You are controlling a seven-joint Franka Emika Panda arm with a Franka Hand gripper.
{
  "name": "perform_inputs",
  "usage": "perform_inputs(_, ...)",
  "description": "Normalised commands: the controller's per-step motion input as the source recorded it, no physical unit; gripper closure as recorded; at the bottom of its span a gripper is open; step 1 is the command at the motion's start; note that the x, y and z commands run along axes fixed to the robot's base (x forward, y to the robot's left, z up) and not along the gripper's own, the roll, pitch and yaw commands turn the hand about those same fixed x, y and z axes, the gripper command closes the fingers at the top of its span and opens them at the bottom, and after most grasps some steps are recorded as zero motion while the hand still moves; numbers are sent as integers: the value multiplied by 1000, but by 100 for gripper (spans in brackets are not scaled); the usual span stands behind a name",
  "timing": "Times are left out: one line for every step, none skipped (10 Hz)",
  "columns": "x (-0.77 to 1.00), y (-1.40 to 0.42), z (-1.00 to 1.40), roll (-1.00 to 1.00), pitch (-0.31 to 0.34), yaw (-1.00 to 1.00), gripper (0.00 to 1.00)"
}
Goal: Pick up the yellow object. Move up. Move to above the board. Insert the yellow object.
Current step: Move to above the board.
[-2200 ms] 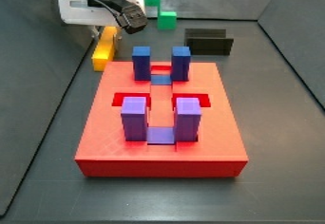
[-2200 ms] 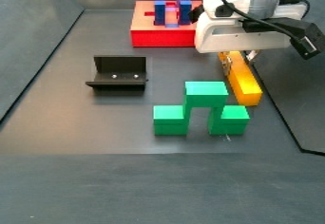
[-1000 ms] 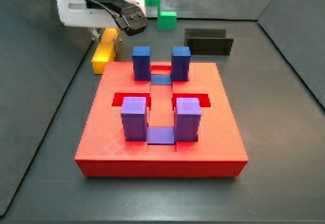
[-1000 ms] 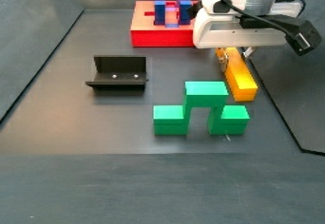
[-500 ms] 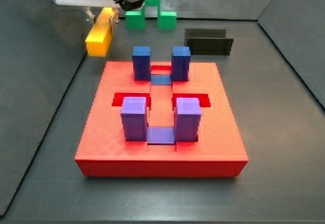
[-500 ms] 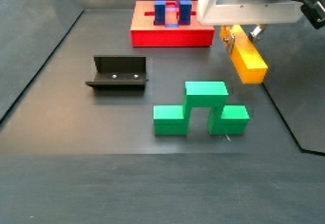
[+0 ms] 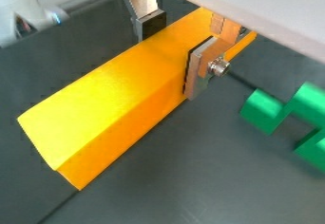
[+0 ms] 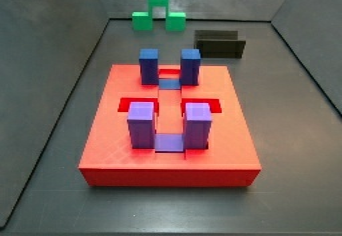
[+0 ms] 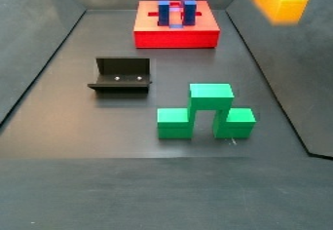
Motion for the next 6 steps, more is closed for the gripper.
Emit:
perform_inputs(12, 4, 1400, 16, 79, 3, 100)
perform_inputs(6, 2, 823, 15, 60, 1, 100)
perform_inputs(26, -1, 325, 12, 41, 2, 100)
perform_inputs(41, -1, 199, 11, 43, 0, 100)
perform_inputs(911, -1400, 258, 102, 119, -157, 100)
perform_inputs(909, -1400, 226, 119, 139, -132, 100)
